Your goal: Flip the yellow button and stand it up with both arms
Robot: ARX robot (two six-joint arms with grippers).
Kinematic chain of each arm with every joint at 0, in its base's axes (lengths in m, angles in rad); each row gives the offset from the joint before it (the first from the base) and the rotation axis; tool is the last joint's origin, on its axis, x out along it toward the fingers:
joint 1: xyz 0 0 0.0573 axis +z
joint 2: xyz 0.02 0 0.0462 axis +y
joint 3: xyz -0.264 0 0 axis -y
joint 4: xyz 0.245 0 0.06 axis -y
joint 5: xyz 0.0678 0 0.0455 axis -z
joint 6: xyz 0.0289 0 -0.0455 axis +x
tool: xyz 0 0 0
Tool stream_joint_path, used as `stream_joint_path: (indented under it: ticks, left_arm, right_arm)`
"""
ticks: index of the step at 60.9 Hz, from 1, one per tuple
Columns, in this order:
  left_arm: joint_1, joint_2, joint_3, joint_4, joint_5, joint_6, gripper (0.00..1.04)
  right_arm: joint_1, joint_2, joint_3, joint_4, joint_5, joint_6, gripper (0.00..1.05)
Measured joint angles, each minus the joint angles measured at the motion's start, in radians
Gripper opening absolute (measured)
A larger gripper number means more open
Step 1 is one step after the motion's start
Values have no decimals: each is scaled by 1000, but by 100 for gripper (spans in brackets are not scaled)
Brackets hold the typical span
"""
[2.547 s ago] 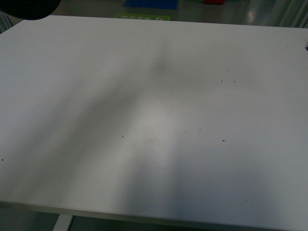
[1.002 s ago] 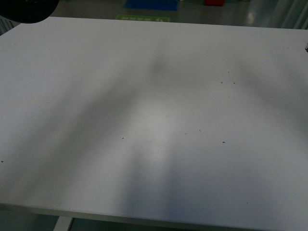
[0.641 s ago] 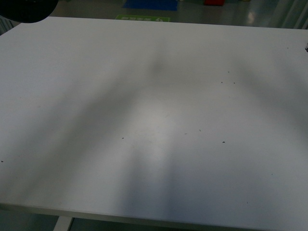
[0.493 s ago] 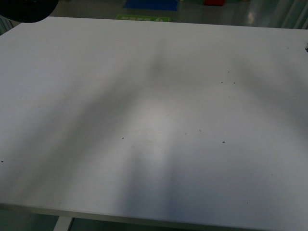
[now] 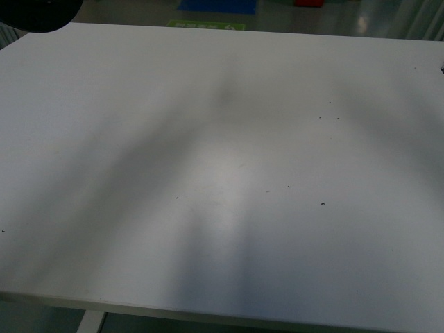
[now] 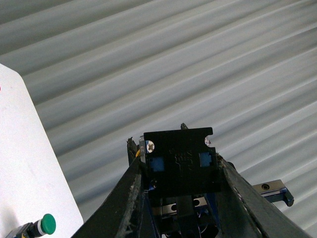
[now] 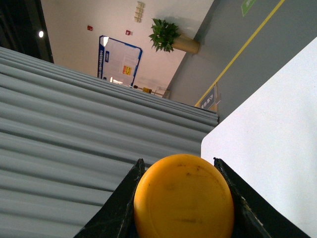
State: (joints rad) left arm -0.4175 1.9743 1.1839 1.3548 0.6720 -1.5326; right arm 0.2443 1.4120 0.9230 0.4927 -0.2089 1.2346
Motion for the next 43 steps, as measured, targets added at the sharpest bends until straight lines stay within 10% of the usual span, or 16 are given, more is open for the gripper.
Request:
stream_joint_path:
  ticks: [11,34,43]
  left_arm:
    - [0,0,0,0,0,0,34]
    - [0,0,0,0,3,5,99]
    - [0,0,0,0,3,5,98]
  right_arm:
    - [-7,0,0,3,-8,1,34]
    - [-26,8,-2,14,-20,-19,34]
    - [-40,8,-8,23,-30,-23,34]
